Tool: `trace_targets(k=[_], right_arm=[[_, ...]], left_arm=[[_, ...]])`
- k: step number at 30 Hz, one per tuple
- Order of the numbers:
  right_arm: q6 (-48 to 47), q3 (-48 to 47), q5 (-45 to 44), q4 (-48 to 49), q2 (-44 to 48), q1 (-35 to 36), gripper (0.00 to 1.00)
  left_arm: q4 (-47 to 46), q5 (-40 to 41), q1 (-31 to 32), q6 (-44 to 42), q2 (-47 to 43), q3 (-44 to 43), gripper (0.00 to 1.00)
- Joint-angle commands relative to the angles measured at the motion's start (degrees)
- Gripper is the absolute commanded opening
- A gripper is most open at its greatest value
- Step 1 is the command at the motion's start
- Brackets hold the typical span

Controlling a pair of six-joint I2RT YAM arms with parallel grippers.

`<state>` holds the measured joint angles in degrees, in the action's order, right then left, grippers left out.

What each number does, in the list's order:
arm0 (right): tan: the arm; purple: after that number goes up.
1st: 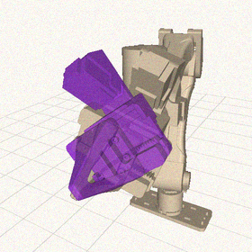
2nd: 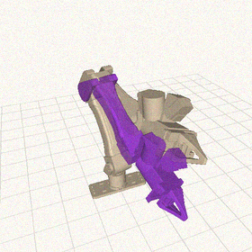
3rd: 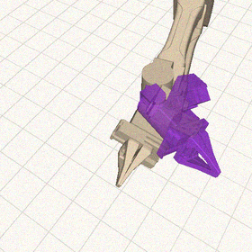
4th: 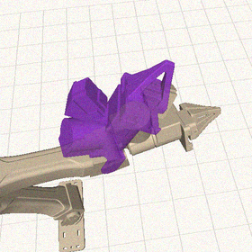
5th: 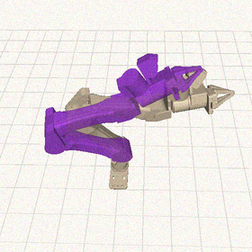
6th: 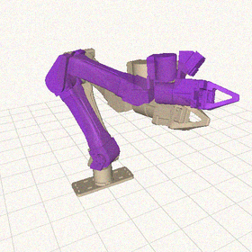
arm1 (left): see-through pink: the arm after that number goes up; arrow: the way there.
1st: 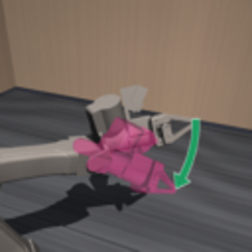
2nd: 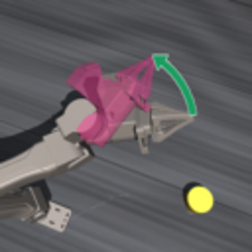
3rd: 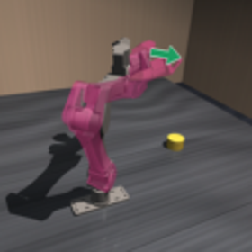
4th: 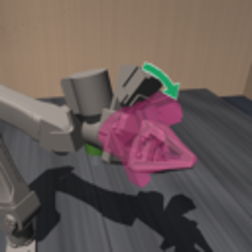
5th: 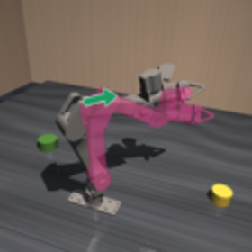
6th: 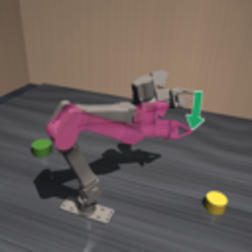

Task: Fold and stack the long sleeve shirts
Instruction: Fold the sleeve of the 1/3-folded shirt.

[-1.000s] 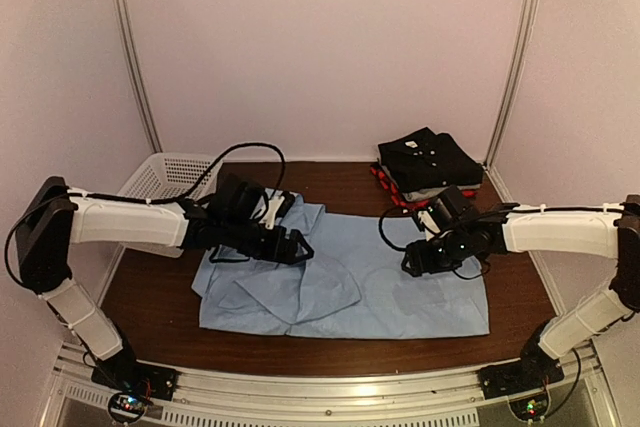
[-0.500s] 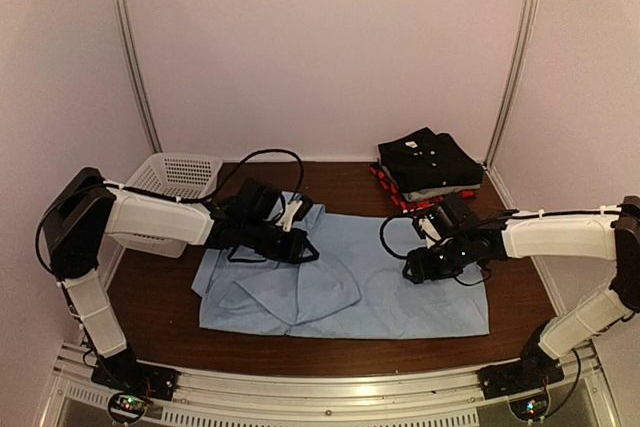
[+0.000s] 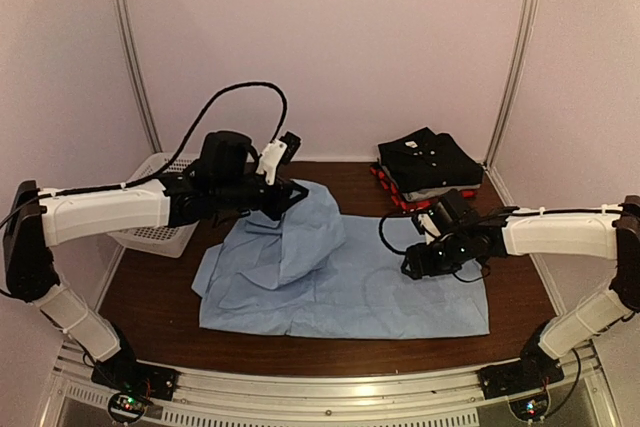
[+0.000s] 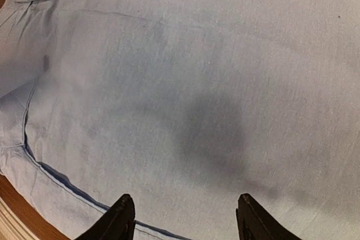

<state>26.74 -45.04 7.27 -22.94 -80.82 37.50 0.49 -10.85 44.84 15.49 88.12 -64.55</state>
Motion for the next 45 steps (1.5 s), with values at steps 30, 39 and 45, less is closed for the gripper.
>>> trace_targets(k=[30, 39, 45], right_arm=[[6.2, 5.6, 1.4, 2.8, 8.0, -7.2, 0.65], [6.3, 7.7, 3.5, 4.2, 9.9, -7.1, 0.64], [6.5, 8.0, 4.1, 4.1, 10.1, -6.8, 0.64]], left_arm=[[-9.4, 18.4, 34.4, -17.2, 19.3, 1.4, 0.43], [-10.5, 21.6, 34.6, -17.2, 14.2, 6.5, 0.72], [-2.0, 16.1, 33.6, -15.8, 10.7, 7.9, 0.88]])
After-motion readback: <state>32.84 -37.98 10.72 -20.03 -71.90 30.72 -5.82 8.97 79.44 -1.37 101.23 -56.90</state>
